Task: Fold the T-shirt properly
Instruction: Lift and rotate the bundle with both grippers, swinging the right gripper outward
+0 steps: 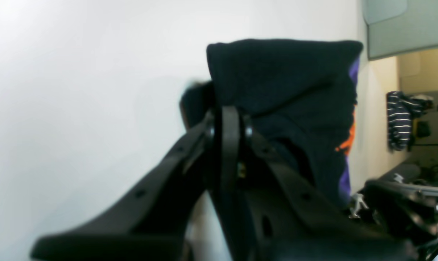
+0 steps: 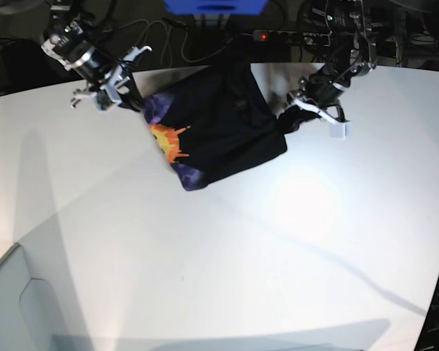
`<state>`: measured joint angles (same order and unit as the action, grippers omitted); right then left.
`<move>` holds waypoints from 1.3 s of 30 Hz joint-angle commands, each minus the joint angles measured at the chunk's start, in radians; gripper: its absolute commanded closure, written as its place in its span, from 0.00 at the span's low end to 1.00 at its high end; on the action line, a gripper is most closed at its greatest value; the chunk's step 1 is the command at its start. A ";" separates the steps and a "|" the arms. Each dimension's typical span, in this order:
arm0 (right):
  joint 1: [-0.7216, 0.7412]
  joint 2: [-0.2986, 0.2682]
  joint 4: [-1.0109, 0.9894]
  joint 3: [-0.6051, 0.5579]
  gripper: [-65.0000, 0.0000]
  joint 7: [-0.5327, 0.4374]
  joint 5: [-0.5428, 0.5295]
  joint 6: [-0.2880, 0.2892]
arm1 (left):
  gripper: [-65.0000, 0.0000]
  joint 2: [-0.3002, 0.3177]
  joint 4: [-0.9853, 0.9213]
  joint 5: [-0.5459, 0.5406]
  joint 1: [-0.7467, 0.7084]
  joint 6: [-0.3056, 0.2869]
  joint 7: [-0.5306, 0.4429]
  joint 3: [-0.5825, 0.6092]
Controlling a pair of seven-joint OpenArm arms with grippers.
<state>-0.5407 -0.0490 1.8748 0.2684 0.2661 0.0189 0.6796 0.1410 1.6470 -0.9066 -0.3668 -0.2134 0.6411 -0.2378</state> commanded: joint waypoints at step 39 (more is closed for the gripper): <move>0.483 0.100 -0.188 -0.307 0.99 0.216 -0.024 0.019 | 1.00 0.004 0.014 -0.012 -0.070 -0.010 -0.014 -0.059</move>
<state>-0.0685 0.0498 1.6680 -0.0391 0.5106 0.0143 0.6800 0.1406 1.6463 -0.9031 -0.4320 -0.2138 0.6353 -0.2939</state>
